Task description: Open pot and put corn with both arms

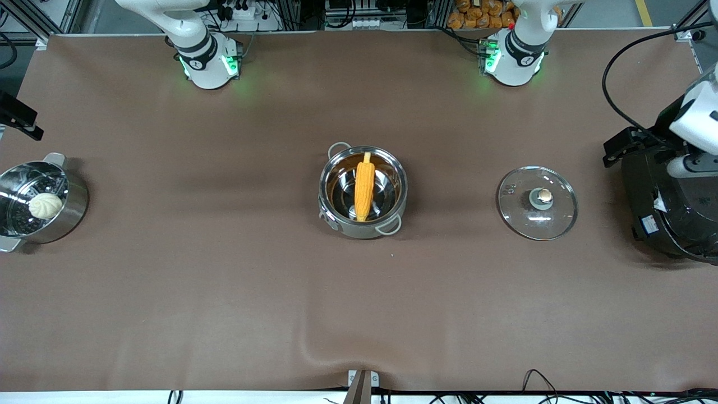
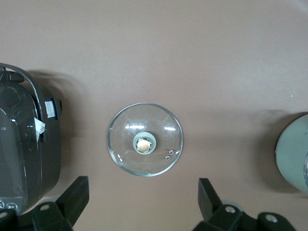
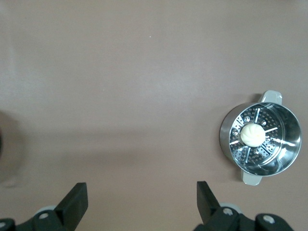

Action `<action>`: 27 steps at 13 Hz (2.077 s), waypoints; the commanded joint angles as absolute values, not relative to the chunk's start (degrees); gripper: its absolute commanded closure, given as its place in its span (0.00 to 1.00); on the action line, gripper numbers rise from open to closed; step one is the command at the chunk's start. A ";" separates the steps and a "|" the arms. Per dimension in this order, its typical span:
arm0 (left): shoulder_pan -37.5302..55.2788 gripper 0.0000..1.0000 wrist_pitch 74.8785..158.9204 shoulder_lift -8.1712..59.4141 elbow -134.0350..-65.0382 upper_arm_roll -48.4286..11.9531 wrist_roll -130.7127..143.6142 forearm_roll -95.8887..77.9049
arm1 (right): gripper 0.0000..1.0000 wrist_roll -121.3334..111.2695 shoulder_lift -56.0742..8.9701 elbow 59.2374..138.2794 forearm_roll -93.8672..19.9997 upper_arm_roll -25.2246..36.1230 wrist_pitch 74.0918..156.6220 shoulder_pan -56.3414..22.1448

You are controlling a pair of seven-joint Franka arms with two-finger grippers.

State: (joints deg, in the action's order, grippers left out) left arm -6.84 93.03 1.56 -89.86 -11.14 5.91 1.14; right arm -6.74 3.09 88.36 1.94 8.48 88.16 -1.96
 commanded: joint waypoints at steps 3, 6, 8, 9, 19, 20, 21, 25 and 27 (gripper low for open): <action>-7.29 0.00 91.41 1.93 -88.59 -11.51 4.31 -0.18 | 0.00 2.11 5.36 91.93 -2.55 8.70 88.42 -4.83; -7.21 0.00 91.32 1.84 -88.95 -11.69 4.48 -0.09 | 0.00 2.37 5.36 91.85 -2.55 8.70 88.24 -4.92; -6.86 0.00 91.32 1.93 -88.51 -11.78 4.66 0.26 | 0.00 2.37 5.54 91.58 -2.46 8.70 87.63 -4.92; -6.86 0.00 91.32 1.93 -88.42 -11.78 4.66 0.52 | 0.00 2.46 5.62 91.41 -2.46 8.70 87.28 -4.92; -6.94 0.00 89.91 1.58 -88.24 -12.04 4.66 0.35 | 0.00 4.21 5.27 91.14 -2.46 8.70 85.52 -5.01; -6.77 0.00 89.91 1.58 -88.24 -11.95 4.66 0.53 | 0.00 4.39 5.19 91.23 -2.46 8.70 85.43 -5.01; -6.77 0.00 89.91 1.67 -88.24 -11.87 4.57 0.61 | 0.00 4.39 5.19 91.23 -2.37 8.70 85.34 -5.01; -7.03 0.00 87.81 2.20 -85.17 -11.78 4.57 0.70 | 0.00 4.39 5.10 91.41 -2.37 8.70 84.47 -5.10; -7.21 0.00 87.71 2.20 -85.08 -11.60 4.66 0.70 | 0.00 4.39 5.10 91.49 -2.46 8.70 84.46 -5.10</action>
State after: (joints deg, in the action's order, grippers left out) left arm -6.79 89.33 1.68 -86.88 -11.62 5.91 1.04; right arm 3.31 4.08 90.62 -1.68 8.44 84.67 -4.66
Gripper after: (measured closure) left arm 0.000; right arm 0.000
